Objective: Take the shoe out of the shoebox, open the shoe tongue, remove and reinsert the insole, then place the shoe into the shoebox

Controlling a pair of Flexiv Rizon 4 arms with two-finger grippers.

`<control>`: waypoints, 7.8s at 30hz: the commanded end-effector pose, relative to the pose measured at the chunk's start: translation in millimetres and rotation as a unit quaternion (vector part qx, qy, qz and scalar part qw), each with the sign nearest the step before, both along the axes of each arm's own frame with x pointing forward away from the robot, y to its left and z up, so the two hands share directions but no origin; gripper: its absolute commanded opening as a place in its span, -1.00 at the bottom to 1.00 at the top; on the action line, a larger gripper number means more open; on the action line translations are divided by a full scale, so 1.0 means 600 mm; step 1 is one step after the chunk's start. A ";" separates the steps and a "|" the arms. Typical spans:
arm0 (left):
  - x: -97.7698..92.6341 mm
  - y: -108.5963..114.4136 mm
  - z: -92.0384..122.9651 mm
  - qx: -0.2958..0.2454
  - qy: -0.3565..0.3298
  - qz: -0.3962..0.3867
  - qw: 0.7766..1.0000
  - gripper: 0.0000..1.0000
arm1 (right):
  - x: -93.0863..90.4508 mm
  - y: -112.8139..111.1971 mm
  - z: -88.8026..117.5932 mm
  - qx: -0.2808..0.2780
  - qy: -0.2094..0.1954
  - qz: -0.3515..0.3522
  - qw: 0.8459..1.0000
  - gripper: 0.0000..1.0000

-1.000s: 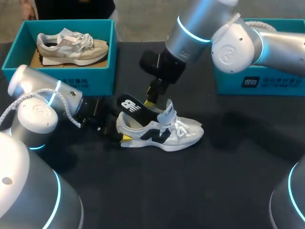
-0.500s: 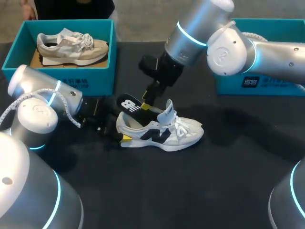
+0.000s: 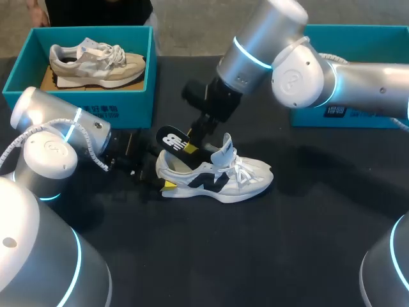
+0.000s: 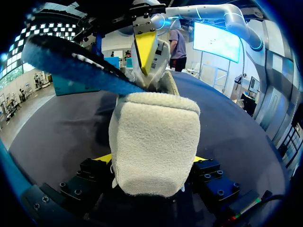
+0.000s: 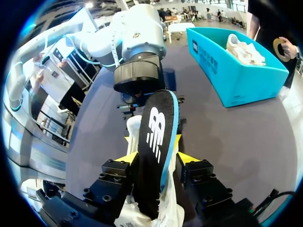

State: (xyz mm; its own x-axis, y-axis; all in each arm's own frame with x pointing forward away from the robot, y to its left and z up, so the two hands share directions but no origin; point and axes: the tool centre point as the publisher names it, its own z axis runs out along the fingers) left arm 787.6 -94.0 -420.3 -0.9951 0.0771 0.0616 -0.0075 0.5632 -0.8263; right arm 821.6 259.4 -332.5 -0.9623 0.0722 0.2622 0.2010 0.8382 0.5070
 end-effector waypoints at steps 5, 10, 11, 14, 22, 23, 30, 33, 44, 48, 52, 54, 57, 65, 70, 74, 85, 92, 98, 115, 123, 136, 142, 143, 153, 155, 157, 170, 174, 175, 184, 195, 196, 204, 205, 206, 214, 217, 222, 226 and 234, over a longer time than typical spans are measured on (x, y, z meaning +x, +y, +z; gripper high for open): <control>0.000 -0.003 -0.010 0.002 0.000 0.000 1.000 -1.00 | 0.006 0.009 -0.012 0.002 0.004 -0.002 1.000 -0.57; 0.000 -0.003 -0.010 0.002 0.000 0.000 1.000 -1.00 | 0.006 0.009 -0.010 0.002 0.004 -0.003 1.000 -1.00; 0.000 -0.003 -0.010 0.002 0.000 0.000 1.000 -1.00 | 0.006 0.009 -0.009 0.002 0.003 -0.003 1.000 -1.00; 0.000 -0.003 -0.010 0.002 0.000 0.000 1.000 -1.00 | 0.005 0.011 -0.006 0.005 0.002 -0.001 1.000 -1.00; 0.000 -0.003 -0.010 0.002 0.000 0.000 1.000 -1.00 | 0.006 0.008 0.014 0.051 0.019 -0.009 0.998 -1.00; 0.000 -0.003 -0.010 0.002 0.000 0.000 1.000 -1.00 | 0.007 0.008 0.017 0.052 0.020 -0.009 0.998 -1.00; 0.000 -0.003 -0.010 0.002 0.000 0.000 1.000 -1.00 | 0.011 0.007 0.039 0.066 0.024 -0.021 0.997 -1.00; 0.000 -0.003 -0.010 0.002 0.000 0.000 1.000 -1.00 | 0.015 0.007 0.052 0.075 0.024 -0.025 0.997 -1.00; 0.000 -0.003 -0.010 0.002 0.000 0.000 1.000 -1.00 | 0.031 0.023 0.117 0.084 -0.007 -0.031 0.996 -1.00; 0.000 -0.003 -0.010 0.002 0.000 0.000 1.000 -1.00 | 0.038 0.033 0.146 0.093 -0.024 -0.036 0.995 -1.00; 0.000 -0.003 -0.010 0.002 0.000 0.000 1.000 -1.00 | 0.047 0.042 0.172 0.097 -0.040 -0.047 0.993 -1.00; 0.000 -0.003 -0.010 0.002 0.000 0.000 1.000 -1.00 | 0.051 0.045 0.183 0.104 -0.045 -0.051 0.992 -1.00; 0.000 -0.003 -0.010 0.002 0.000 0.000 1.000 -1.00 | 0.058 0.052 0.205 0.111 -0.056 -0.058 0.991 -1.00; 0.000 -0.003 -0.010 0.002 0.000 0.000 1.000 -1.00 | 0.074 0.071 0.263 0.115 -0.082 -0.057 0.988 -1.00; 0.000 -0.003 -0.010 0.002 0.000 0.000 1.000 -1.00 | 0.083 0.077 0.290 0.114 -0.093 -0.054 0.988 -1.00; 0.000 -0.003 -0.010 0.002 0.000 0.000 1.000 -1.00 | 0.085 0.078 0.304 0.122 -0.102 -0.061 0.985 -1.00; 0.000 -0.003 -0.010 0.002 0.000 0.000 1.000 -1.00 | 0.085 0.078 0.304 0.122 -0.102 -0.061 0.985 -1.00; 0.000 -0.003 -0.010 0.002 0.000 0.000 1.000 -1.00 | 0.085 0.078 0.304 0.122 -0.102 -0.061 0.985 -1.00; 0.000 -0.003 -0.010 0.002 0.000 0.000 1.000 -1.00 | 0.087 0.072 0.310 0.136 -0.104 -0.075 0.982 -1.00; 0.000 -0.003 -0.010 0.002 0.000 0.000 1.000 -1.00 | 0.088 0.014 0.451 0.244 -0.073 -0.155 0.955 -1.00; 0.000 -0.003 -0.010 0.002 0.000 0.000 1.000 -1.00 | 0.074 -0.001 0.507 0.277 -0.052 -0.176 0.943 -1.00; 0.000 -0.003 -0.010 0.002 0.000 0.000 1.000 -1.00 | 0.028 -0.021 0.579 0.338 -0.013 -0.225 0.914 -1.00; 0.000 -0.003 -0.010 0.002 0.000 0.000 1.000 -1.00 | 0.007 -0.040 0.585 0.339 -0.003 -0.236 0.911 -1.00; 0.000 -0.003 -0.010 0.002 0.000 0.000 1.000 -1.00 | 0.004 -0.044 0.585 0.341 -0.002 -0.239 0.909 -1.00; 0.000 -0.003 -0.010 0.002 0.000 0.000 1.000 -1.00 | -0.032 -0.069 0.581 0.336 0.037 -0.242 0.910 -1.00; 0.000 -0.003 -0.010 0.002 0.000 0.000 1.000 -1.00 | -0.040 -0.079 0.583 0.337 0.041 -0.247 0.908 -1.00; 0.000 -0.003 -0.010 0.002 0.000 0.000 1.000 -1.00 | -0.047 -0.089 0.584 0.335 0.042 -0.253 0.906 -1.00; 0.000 -0.003 -0.010 0.002 0.000 0.000 1.000 -1.00 | -0.059 -0.102 0.587 0.334 0.047 -0.260 0.905 -1.00; 0.000 -0.003 -0.010 0.002 0.000 0.000 1.000 -1.00 | -0.059 -0.102 0.587 0.334 0.047 -0.260 0.905 -1.00; 0.000 -0.003 -0.010 0.002 0.000 0.000 1.000 -1.00 | -0.059 -0.102 0.587 0.334 0.047 -0.260 0.905 -1.00; 0.000 -0.003 -0.010 0.002 0.000 0.000 1.000 -1.00 | -0.059 -0.102 0.587 0.334 0.047 -0.260 0.905 -1.00; 0.000 -0.003 -0.010 0.002 0.000 0.000 1.000 -1.00 | -0.111 -0.183 0.604 0.309 0.071 -0.278 0.907 -1.00; 0.000 -0.003 -0.010 0.002 0.000 0.000 1.000 -1.00 | -0.117 -0.189 0.606 0.307 0.071 -0.279 0.907 -1.00; 0.000 -0.003 -0.010 0.002 0.000 0.000 1.000 -1.00 | -0.161 -0.220 0.624 0.295 0.074 -0.286 0.909 -1.00; 0.000 -0.003 -0.010 0.002 0.000 0.000 1.000 -1.00 | -0.166 -0.224 0.626 0.294 0.074 -0.288 0.908 -1.00; 0.000 -0.003 -0.010 0.002 0.000 0.000 1.000 -1.00 | -0.171 -0.227 0.627 0.298 0.077 -0.290 0.906 -1.00; 0.000 -0.003 -0.010 0.002 0.000 0.000 1.000 -1.00 | -0.220 -0.244 0.624 0.282 0.098 -0.307 0.904 -1.00; 0.000 -0.003 -0.010 0.002 0.000 0.000 1.000 -1.00 | -0.238 -0.248 0.624 0.286 0.104 -0.309 0.901 -1.00; 0.000 -0.003 -0.010 0.002 0.000 0.000 1.000 -1.00 | -0.260 -0.251 0.618 0.294 0.114 -0.313 0.896 -1.00; 0.000 -0.003 -0.010 0.002 0.000 0.000 1.000 -1.00 | -0.274 -0.245 0.612 0.294 0.122 -0.311 0.896 -1.00; 0.000 -0.003 -0.010 0.002 0.000 0.000 1.000 -1.00 | -0.285 -0.233 0.605 0.299 0.130 -0.312 0.893 -1.00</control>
State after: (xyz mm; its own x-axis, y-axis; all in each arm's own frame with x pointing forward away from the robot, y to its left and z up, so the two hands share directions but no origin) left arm 787.8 -93.7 -420.6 -0.9951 0.0768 0.0616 -0.0076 0.5636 -0.8260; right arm 652.4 115.6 34.0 -0.6864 0.3453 0.6400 0.7102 0.1292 0.6920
